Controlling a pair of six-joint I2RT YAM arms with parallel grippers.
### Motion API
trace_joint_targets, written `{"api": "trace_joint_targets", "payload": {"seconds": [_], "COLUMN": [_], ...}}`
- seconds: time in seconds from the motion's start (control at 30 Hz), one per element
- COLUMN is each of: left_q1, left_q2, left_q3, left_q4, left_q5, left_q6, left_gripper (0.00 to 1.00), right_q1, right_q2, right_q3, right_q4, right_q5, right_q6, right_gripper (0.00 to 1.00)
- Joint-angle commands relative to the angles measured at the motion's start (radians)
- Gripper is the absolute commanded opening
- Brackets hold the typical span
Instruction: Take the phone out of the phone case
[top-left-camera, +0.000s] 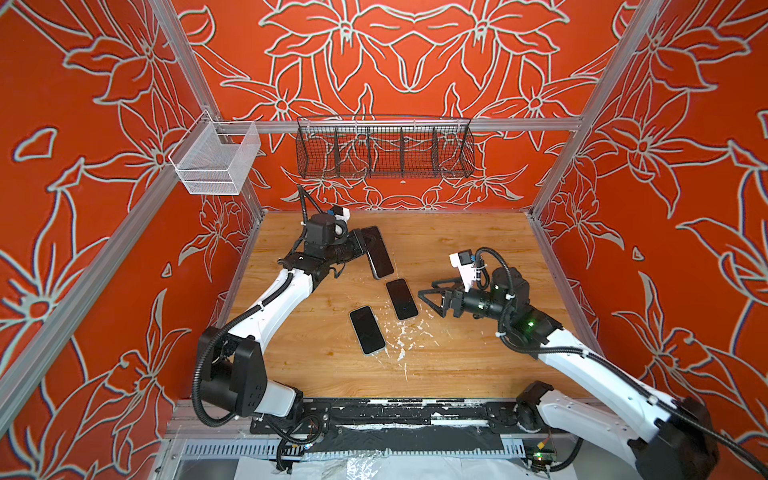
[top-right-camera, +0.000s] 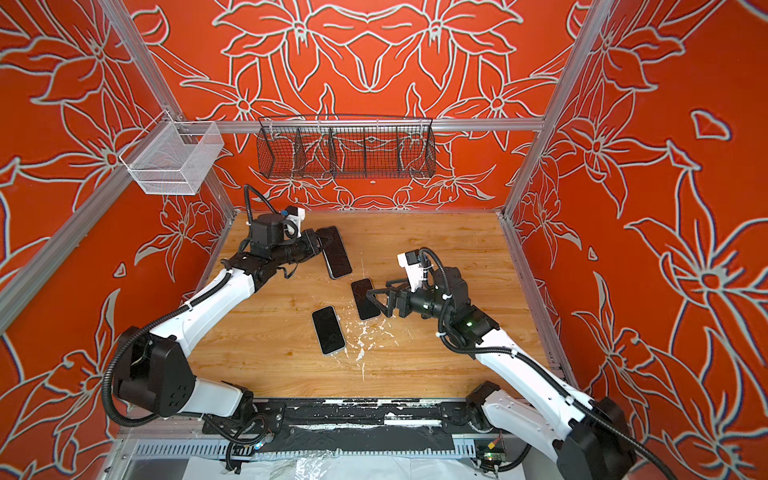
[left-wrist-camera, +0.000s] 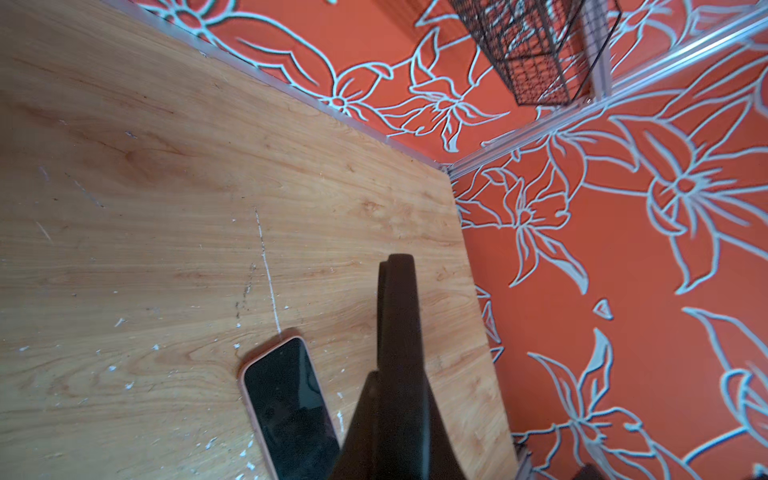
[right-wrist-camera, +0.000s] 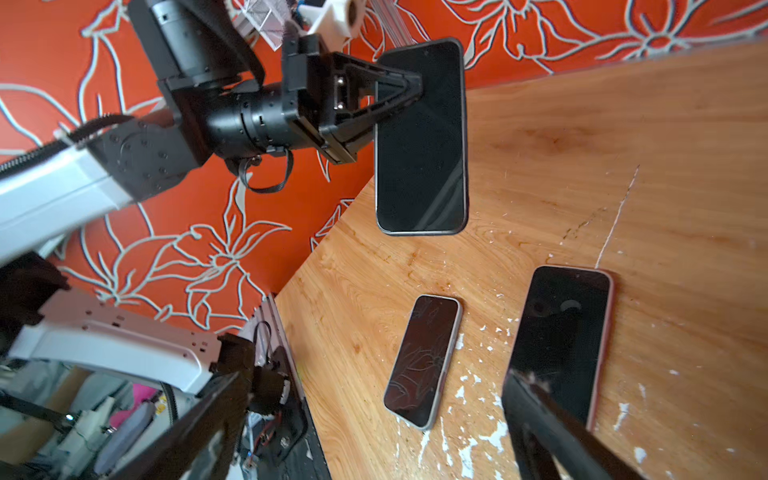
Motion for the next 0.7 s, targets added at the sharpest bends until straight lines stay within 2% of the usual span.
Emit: {"api": "trace_joint_targets", "payload": {"seconds": [0.0, 0.1, 0.2, 0.33, 0.5, 0.67], "left_q1": [0.050, 0.068, 0.068, 0.070, 0.069, 0.074], "left_q2": [0.012, 0.011, -0.028, -0.057, -0.027, 0.017], "left_q3": [-0.051, -0.093, -0.114, -0.163, -0.203, -0.197], "left_q4": [0.262, 0.329, 0.278, 0.311, 0.409, 0.493], "left_q5": [0.117, 0.150, 0.097, 0.066, 0.097, 0.160], "left_q6": [-0.194, -0.232, -0.204, -0.248, -0.364, -0.450], "left_gripper": [0.00, 0.00, 0.00, 0.00, 0.00, 0.00], "right_q1": [-0.003, 0.003, 0.024, 0.060, 0.085, 0.110], "right_q2": [0.075, 0.140, 0.207, 0.307, 0.394, 0.430], "right_q3": [-0.006, -0.015, -0.018, 0.010, 0.026, 0.029], "right_q4": [0.188, 0.300, 0.400, 0.477, 0.563, 0.574], "right_q5": [-0.010, 0.001, 0.023, 0.054, 0.079, 0.123], "right_q6": [0.189, 0.280, 0.344, 0.393, 0.452, 0.463], "right_gripper": [0.97, 0.96, 0.95, 0.94, 0.93, 0.92]}}
